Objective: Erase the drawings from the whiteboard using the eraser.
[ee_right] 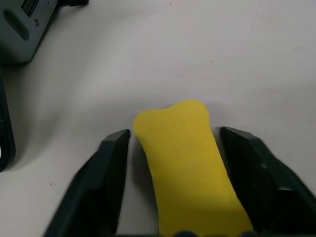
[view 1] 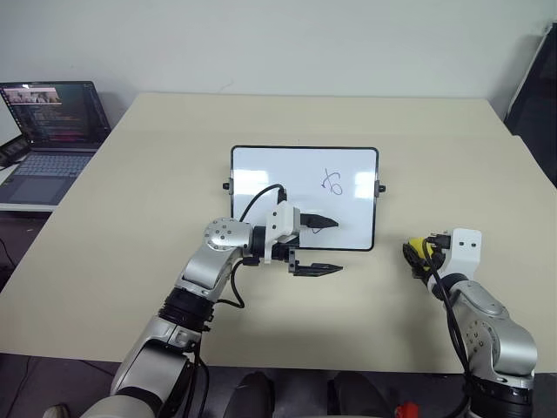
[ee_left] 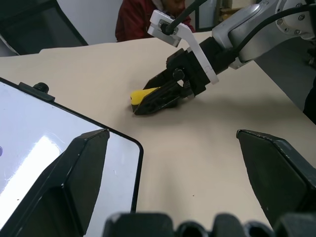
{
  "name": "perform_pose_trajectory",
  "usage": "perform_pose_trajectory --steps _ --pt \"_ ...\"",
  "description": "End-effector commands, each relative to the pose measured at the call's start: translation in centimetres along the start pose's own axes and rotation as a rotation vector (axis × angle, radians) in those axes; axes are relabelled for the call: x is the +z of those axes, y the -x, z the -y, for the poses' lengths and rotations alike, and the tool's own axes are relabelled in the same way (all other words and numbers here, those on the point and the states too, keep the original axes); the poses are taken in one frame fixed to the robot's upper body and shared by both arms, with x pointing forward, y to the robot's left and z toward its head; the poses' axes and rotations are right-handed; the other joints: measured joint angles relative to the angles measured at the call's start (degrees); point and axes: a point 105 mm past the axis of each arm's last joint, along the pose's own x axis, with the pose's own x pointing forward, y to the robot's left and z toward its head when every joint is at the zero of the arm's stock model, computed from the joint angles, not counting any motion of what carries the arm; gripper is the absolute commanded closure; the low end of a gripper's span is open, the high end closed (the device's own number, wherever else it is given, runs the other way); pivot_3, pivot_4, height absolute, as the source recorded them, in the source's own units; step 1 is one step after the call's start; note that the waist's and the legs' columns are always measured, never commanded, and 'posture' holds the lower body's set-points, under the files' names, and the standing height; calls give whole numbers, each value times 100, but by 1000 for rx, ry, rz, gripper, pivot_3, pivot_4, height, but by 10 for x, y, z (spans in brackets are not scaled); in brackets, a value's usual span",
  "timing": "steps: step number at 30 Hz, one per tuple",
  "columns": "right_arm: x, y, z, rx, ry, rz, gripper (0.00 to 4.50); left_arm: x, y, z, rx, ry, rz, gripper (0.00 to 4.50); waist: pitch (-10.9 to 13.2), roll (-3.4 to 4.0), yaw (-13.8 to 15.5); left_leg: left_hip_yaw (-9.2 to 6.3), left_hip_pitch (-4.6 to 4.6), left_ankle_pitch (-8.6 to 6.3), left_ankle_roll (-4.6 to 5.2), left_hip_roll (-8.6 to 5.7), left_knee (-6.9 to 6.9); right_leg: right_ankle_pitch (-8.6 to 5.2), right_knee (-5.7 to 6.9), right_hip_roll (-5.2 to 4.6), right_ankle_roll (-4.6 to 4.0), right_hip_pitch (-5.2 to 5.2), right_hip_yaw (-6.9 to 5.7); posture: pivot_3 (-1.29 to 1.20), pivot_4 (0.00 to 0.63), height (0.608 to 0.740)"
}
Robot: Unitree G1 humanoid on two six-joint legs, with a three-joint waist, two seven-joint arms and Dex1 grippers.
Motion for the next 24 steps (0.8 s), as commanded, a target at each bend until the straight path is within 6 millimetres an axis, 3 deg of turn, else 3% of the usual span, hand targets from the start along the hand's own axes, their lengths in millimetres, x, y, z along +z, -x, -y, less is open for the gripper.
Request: perform_pose_trajectory --steps 1,3,13,19,24 --pt "12 4 1 -7 13 57 2685 13 1 -5 13 -40 35 0 0 0 0 0 0 0 0 0 0 0 0 0 0 0 0 0 150 740" --pt "12 4 1 -10 13 58 3129 14 -1 -4 10 -41 39 0 0 0 0 0 0 0 0 0 0 0 0 0 0 0 0 0 150 740" --pt "15 6 1 -14 40 68 3137 13 0 -6 22 -47 29 0 0 0 0 0 0 0 0 0 1 0 1 0 0 0 0 0 150 740" --pt "21 13 -11 22 141 121 3137 -4 11 -20 272 -51 -61 0 -1 1 -10 -1 1 0 0 2 0 0 0 0 0 -1 1 0 150 740" --pt "19 17 -20 52 199 145 3137 -15 15 -1 387 -49 -97 0 0 1 -9 0 -2 0 0 3 -1 0 -2 -2 0 -3 5 0 150 740"
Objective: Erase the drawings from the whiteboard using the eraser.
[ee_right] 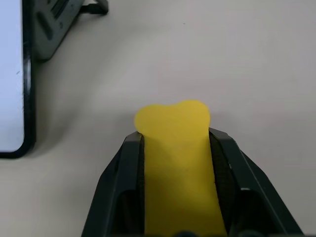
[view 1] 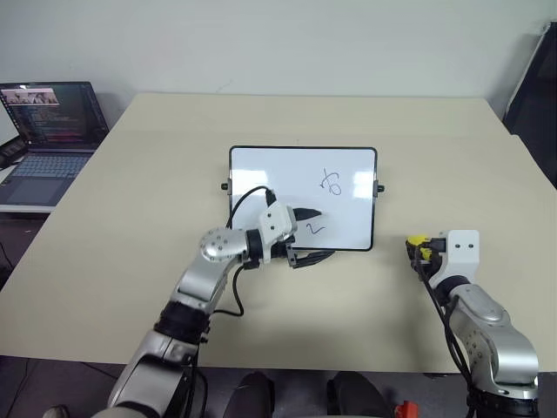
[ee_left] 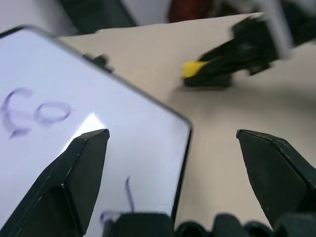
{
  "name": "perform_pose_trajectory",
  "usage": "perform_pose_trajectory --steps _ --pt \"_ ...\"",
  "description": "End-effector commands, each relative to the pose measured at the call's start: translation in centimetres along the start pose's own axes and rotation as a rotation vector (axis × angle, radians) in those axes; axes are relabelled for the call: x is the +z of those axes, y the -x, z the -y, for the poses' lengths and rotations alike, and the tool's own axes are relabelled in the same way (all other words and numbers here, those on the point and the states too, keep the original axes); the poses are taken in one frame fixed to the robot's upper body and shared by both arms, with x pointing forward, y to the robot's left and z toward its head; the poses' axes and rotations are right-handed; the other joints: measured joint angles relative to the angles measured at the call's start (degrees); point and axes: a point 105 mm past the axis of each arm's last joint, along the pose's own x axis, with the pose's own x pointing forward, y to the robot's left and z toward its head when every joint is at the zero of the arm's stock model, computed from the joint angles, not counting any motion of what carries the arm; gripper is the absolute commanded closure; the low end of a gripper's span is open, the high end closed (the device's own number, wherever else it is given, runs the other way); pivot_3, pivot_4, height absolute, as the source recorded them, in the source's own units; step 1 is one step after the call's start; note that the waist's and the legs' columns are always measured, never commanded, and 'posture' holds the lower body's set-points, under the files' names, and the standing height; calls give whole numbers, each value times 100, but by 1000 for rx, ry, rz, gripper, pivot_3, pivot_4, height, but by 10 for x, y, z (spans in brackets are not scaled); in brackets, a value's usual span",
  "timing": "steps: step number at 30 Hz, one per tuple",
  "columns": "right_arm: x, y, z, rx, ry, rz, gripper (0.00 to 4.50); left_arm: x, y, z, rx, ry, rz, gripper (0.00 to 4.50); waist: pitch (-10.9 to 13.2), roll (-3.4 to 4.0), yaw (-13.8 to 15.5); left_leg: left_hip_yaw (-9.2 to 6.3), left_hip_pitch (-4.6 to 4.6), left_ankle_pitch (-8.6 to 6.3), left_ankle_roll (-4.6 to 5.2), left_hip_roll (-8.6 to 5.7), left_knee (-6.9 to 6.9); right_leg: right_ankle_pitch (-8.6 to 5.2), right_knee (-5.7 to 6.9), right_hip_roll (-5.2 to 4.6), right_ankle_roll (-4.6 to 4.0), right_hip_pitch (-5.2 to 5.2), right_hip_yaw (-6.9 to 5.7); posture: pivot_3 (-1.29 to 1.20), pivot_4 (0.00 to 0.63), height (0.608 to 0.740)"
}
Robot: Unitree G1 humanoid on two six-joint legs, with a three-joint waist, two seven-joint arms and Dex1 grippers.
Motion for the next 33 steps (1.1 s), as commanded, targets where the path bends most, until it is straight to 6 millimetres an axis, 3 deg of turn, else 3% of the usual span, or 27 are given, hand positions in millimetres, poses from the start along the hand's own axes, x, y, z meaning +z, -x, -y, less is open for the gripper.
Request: perform_pose_trajectory --steps 1,11,15,22,33 --pt "20 4 -3 10 54 97 3137 15 2 0 90 -65 31 0 0 0 18 0 0 0 0 0 2 0 2 0 0 -1 0 0 150 740" --pt "57 -6 -40 166 239 280 3137 11 22 -21 398 -120 -48 0 0 -1 12 2 11 0 0 0 7 0 22 1 0 2 -1 0 150 740" --pt "78 -24 -68 237 262 361 3137 1 31 -33 490 -91 -82 0 1 -2 1 5 12 1 -1 0 8 0 23 0 0 1 0 0 150 740" --pt "101 -54 -104 331 306 412 3137 7 22 -44 496 -96 -53 0 2 -4 37 3 7 7 -12 -2 11 0 27 -2 0 -4 -5 0 150 740" --pt "121 -92 -108 314 380 396 3137 11 10 -49 498 -98 -22 0 2 -4 15 9 7 13 -22 -1 17 0 42 -3 0 -12 -2 0 150 740"
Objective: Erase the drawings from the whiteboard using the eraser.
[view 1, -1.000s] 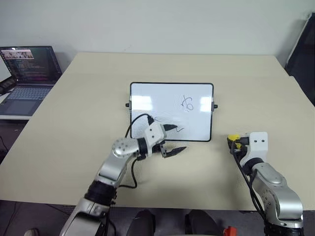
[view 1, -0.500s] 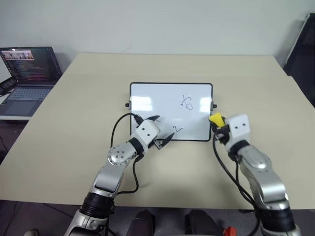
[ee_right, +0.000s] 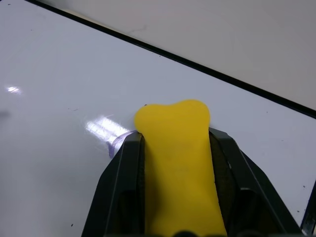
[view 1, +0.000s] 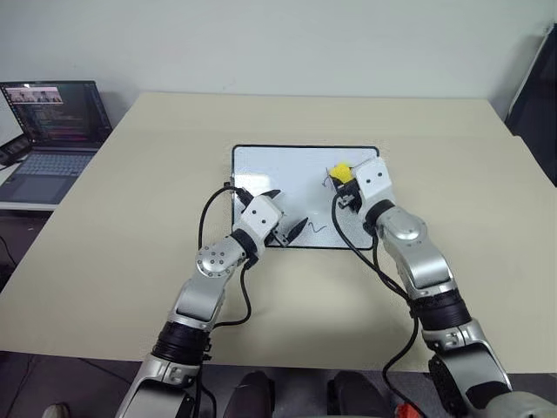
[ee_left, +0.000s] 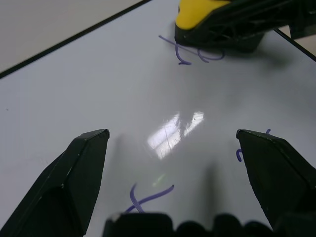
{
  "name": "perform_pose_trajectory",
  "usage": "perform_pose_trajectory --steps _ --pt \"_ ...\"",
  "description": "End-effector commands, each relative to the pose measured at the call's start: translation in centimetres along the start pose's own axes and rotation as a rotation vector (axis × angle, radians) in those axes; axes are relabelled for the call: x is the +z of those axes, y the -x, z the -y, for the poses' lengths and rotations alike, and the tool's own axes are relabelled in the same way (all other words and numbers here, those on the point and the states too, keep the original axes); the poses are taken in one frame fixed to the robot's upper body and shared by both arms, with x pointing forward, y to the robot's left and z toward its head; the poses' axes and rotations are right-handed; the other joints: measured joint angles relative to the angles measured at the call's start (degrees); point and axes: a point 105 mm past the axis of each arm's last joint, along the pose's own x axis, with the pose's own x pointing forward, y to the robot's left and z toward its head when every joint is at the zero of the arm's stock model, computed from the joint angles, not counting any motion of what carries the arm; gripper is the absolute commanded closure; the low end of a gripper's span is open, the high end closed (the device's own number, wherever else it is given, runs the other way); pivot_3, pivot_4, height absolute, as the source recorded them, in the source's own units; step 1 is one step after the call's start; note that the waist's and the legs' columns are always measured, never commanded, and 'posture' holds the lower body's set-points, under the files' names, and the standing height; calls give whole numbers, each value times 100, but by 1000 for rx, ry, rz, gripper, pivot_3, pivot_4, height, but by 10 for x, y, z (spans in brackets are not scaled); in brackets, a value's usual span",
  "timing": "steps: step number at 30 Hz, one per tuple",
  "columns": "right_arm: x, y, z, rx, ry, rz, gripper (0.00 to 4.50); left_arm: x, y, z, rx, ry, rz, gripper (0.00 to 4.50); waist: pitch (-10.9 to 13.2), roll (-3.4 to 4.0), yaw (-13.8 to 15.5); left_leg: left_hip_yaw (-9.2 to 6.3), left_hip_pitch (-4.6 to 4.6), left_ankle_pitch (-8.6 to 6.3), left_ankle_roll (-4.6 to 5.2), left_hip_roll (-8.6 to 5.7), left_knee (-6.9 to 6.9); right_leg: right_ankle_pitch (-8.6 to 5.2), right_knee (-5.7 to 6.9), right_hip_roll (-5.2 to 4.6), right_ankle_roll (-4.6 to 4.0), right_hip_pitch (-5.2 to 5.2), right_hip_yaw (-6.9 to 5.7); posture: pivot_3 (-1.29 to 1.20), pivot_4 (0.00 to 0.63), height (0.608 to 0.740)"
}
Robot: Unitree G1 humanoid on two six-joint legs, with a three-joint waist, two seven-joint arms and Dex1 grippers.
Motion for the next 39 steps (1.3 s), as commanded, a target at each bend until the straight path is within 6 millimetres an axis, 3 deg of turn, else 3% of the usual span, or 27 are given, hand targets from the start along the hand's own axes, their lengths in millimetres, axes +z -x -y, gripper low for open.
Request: perform_pose_trajectory --steps 1,9,16,24,28,32,39 --pt "2 -8 8 -13 35 2 3137 14 -5 1 5 -24 60 0 0 0 -1 0 2 0 0 0 2 0 3 0 0 1 0 0 150 740" --pt "-3 -9 3 23 59 -11 3137 15 -7 1 0 -25 65 0 0 0 -8 -1 8 -3 8 0 15 0 34 1 0 -1 2 0 150 740" --pt "-43 26 -23 119 75 -153 3137 16 -8 -2 2 -34 70 0 -3 -1 -9 -3 8 -5 12 1 22 0 36 1 0 3 2 0 150 740" --pt "-63 54 -12 103 114 -260 3137 17 -9 0 -2 -32 76 0 -2 -2 11 -23 10 -7 15 -2 64 1 44 2 2 28 -5 0 150 740" --pt "-49 53 -3 61 90 -204 3137 17 -10 4 -10 -28 81 0 -1 -3 16 -30 15 -7 15 -5 68 1 43 2 3 37 -6 0 150 740" --pt "-15 41 0 27 79 -50 3137 18 -12 8 -24 -24 86 0 1 -6 16 -29 11 -7 15 -7 68 1 42 1 3 35 -6 0 150 740" --pt "21 25 -12 23 84 118 3137 18 -14 10 -33 -29 92 0 3 -4 -17 -14 -13 -7 14 -3 56 1 40 3 3 -2 -3 0 150 740"
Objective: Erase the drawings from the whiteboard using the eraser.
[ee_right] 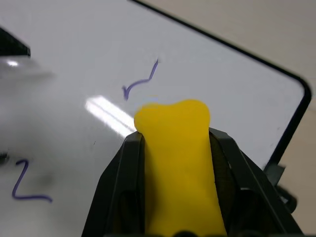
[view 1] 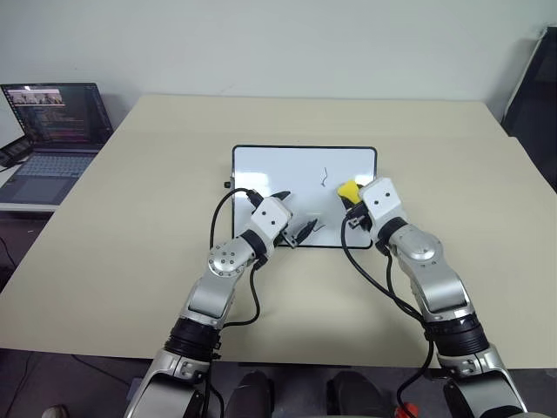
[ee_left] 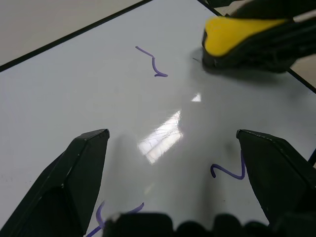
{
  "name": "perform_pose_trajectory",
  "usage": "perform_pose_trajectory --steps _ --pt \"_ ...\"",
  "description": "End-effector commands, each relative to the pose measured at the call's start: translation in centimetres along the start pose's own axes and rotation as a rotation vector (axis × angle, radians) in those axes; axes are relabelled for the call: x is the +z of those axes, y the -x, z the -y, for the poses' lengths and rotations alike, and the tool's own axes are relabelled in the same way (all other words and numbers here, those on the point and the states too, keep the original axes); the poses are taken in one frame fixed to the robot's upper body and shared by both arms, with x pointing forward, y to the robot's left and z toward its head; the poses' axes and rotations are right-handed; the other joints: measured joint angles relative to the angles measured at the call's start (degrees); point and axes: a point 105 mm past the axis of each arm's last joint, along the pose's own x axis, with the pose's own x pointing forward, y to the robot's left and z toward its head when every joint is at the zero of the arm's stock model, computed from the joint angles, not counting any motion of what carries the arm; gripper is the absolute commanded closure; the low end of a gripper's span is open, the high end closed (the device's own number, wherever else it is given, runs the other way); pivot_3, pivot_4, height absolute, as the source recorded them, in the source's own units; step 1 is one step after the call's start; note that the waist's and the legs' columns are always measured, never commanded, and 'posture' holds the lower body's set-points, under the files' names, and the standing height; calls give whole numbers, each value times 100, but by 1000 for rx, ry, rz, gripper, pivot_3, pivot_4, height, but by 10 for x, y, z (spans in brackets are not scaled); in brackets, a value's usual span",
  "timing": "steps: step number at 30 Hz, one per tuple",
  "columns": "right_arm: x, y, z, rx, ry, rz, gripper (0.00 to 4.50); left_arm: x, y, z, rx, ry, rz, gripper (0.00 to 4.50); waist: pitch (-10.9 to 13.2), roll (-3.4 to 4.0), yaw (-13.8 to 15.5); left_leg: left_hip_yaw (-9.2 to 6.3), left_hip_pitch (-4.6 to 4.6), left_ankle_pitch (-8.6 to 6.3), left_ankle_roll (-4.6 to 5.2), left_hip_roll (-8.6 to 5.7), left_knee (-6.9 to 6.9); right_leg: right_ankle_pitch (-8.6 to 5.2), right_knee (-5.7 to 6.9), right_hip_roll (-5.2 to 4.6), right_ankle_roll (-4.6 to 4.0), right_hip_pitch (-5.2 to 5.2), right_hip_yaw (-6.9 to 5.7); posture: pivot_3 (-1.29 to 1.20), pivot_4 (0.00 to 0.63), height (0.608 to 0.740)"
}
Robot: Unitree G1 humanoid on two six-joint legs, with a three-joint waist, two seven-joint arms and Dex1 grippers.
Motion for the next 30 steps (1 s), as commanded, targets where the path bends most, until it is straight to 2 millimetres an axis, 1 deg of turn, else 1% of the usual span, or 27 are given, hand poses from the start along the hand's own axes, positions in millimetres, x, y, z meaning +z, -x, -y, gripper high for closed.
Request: perform_pose_trajectory --steps 1,3,9,11,14,16,19,21,26,30 --pt "24 -10 -4 6 30 96 3137 14 -4 -1 -4 -34 51 0 0 0 -3 0 -2 0 0 1 -1 0 -1 0 0 -2 0 0 150 740" --pt "24 -16 -6 16 37 92 3137 13 -3 -1 -3 -34 50 0 0 0 12 0 -3 0 0 0 -1 0 -2 -1 0 -3 -1 0 150 740" --pt "29 -44 -8 30 72 85 3137 13 -2 1 1 -31 48 0 2 2 11 1 -2 0 0 -1 0 0 1 -1 0 -6 0 0 150 740" --pt "28 -48 -6 26 83 72 3137 13 -1 0 7 -30 47 0 1 2 12 1 -4 0 0 -1 0 0 1 -1 0 -10 0 0 150 740" --pt "18 -57 7 -6 126 17 3137 11 1 -2 24 -29 40 0 1 2 12 3 -12 0 -1 0 0 0 1 -1 0 -17 1 0 150 740" --pt "15 -58 12 -20 139 4 3137 11 3 -2 27 -29 37 0 1 2 12 5 -12 0 -1 -1 1 0 3 -2 0 -19 3 0 150 740" --pt "7 -57 9 1 144 -28 3137 10 4 -1 30 -27 33 0 1 2 13 2 -11 0 0 1 2 0 5 -2 -1 -18 1 0 150 740" --pt "-3 -51 3 27 143 -61 3137 10 5 -1 31 -27 33 0 1 2 15 3 -11 0 0 0 3 1 6 -2 -1 -17 1 0 150 740" --pt "-22 -32 -9 84 152 -121 3137 11 5 -4 37 -30 30 0 0 2 23 -1 -8 0 1 0 6 0 5 -2 -1 -8 0 0 150 740" --pt "-32 -17 -16 103 144 -159 3137 11 6 -4 39 -30 27 0 0 2 24 -2 10 -1 2 0 6 0 5 -2 -1 11 -1 0 150 740"
